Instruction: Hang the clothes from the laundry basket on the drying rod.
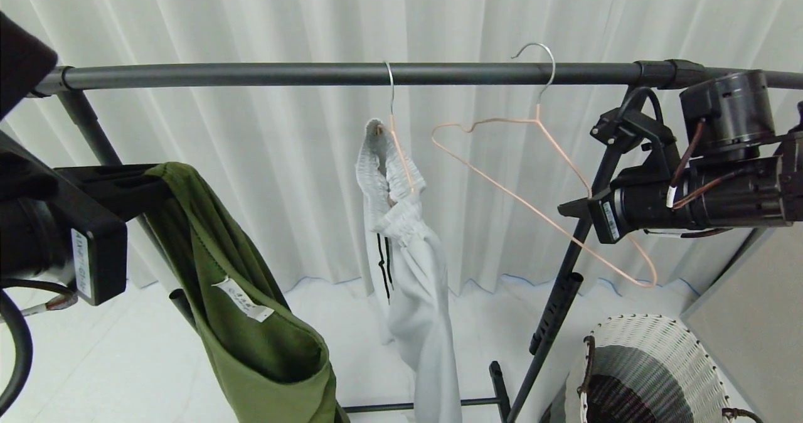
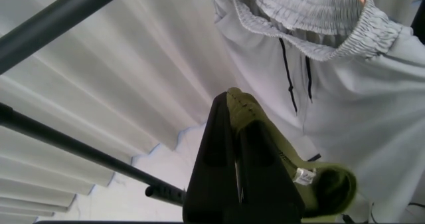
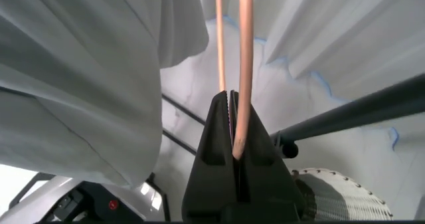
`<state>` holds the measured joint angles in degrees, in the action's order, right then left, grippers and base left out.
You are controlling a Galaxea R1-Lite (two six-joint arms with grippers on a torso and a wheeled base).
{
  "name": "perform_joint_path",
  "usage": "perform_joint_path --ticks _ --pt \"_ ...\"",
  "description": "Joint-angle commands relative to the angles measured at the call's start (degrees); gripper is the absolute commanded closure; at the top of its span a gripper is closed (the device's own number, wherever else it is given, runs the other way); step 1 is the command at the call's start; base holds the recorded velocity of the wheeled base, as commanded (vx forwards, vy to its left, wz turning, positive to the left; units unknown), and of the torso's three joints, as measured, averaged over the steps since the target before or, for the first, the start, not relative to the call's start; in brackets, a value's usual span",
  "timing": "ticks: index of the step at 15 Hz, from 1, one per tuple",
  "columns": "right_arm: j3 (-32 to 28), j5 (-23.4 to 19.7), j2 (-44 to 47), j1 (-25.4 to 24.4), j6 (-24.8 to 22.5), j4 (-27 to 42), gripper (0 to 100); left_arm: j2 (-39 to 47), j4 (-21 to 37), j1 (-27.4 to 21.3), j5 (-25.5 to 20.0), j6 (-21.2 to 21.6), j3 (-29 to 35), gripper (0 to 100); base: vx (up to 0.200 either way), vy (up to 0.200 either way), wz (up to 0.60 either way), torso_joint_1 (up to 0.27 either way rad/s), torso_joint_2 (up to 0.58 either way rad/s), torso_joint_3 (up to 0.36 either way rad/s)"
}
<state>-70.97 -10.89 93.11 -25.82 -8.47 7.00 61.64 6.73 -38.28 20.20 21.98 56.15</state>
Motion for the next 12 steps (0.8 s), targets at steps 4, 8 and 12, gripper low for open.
perform_joint_path --ticks 4,8,12 --pt "3.91 0.16 -8.39 -0.02 1.0 0.21 100 -1.87 -0.05 0.05 0.02 -0.01 -1.92 100 0.0 0.0 0.0 0.0 0.0 0.0" --pt "11.21 1.39 -18.4 0.07 1.0 3.46 100 -1.78 0.04 0.13 0.1 -0.01 -2.01 100 0.0 0.0 0.0 0.0 0.0 0.0" --pt "17.45 2.62 -26.05 0.07 1.0 6.19 100 -1.78 -0.05 0.22 0.1 -0.01 -2.54 100 -0.15 0.0 0.0 0.005 0.01 0.003"
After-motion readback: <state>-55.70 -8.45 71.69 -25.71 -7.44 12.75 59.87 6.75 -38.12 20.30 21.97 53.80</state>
